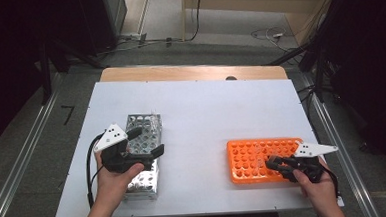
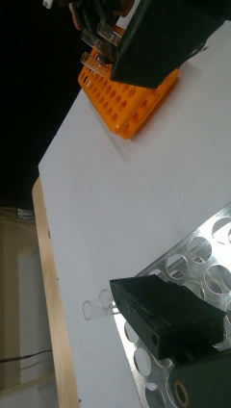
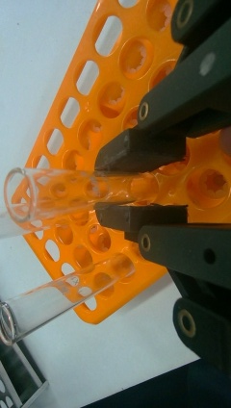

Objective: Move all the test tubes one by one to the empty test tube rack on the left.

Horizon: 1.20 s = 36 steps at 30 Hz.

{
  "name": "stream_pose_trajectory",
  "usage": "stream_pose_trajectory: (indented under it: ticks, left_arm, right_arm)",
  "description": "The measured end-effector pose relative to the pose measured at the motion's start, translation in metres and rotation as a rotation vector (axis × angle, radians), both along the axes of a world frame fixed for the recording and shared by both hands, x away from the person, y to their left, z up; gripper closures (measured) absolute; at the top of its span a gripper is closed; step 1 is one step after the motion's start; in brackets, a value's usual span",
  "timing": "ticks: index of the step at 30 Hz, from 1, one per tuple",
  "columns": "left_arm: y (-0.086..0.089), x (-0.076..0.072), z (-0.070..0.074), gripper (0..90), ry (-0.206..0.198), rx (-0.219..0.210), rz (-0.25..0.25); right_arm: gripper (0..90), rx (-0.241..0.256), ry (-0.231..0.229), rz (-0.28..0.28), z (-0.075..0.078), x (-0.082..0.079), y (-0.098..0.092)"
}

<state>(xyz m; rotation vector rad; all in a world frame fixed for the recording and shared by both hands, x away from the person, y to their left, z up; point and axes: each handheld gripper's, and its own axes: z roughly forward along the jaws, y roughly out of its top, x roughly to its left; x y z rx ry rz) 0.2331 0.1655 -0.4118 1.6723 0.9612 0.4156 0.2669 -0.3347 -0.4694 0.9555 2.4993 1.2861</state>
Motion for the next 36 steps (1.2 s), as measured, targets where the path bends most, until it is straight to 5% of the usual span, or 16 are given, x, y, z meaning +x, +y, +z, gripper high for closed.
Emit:
stream_pose_trajectory:
  ticks: [9, 24, 36]
  left_arm:
    - [-0.004, 0.0, 0.0, 4.5, -0.001, 0.006, -0.012]
    - [-0.002, 0.0, 0.003, 4.6, -0.004, -0.008, -0.01]
    - [-0.001, 0.001, 0.005, 4.6, -0.01, -0.012, -0.009]
  right_arm:
    - [73.3, -0.029, -0.021, -0.006, 0.004, -0.002, 0.001]
    - [73.3, 0.079, -0.056, -0.064, 0.038, -0.002, -0.001]
    - [73.3, 0.066, -0.094, -0.105, 0.062, 0.015, 0.013]
